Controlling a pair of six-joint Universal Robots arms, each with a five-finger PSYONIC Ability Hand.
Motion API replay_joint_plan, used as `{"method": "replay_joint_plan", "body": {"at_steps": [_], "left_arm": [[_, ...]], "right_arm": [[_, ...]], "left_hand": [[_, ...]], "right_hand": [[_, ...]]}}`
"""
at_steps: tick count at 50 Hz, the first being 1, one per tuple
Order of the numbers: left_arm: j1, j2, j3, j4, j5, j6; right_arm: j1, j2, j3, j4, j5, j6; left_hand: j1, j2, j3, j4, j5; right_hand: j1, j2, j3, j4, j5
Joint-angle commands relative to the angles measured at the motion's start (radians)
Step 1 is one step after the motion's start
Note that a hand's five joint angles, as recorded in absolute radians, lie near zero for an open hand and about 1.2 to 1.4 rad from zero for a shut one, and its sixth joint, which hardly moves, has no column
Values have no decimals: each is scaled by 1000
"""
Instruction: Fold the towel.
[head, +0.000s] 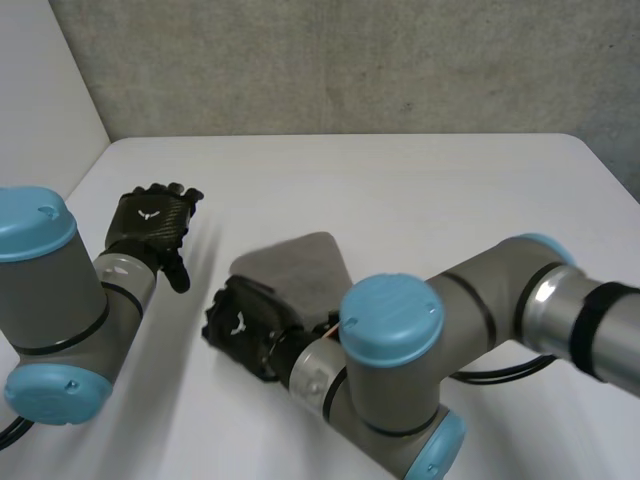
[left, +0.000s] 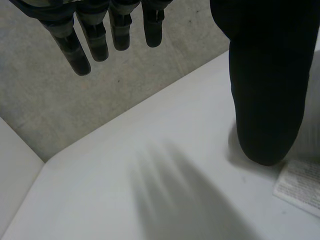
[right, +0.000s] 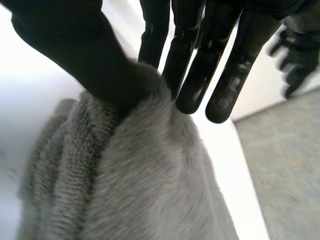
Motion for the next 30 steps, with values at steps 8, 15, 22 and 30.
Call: {"method": "replay_joint_plan", "body": {"at_steps": [8, 15, 22, 30], "left_arm": [[-65, -11, 97, -5, 99, -152], [-123, -55, 160, -16, 93, -221], [-169, -154, 188, -86, 85, -225], [-166, -257, 187, -108, 11, -216]], "right_arm": [[-155, -264, 39, 29, 214, 555], [-278, -240, -11, 227, 110, 811], [-309, -76, -132, 329, 65, 828], [-309, 91, -250, 415, 71, 750]], "left_hand": [[32, 33, 33, 32, -1], [64, 65, 66, 64, 32], [64, 65, 66, 64, 32], [49, 50, 51, 49, 17]], "right_hand": [[-651, -884, -894, -900, -879], [-651, -884, -894, -900, -879], [-651, -884, -894, -900, -879], [-651, -884, -894, -900, -879]]}}
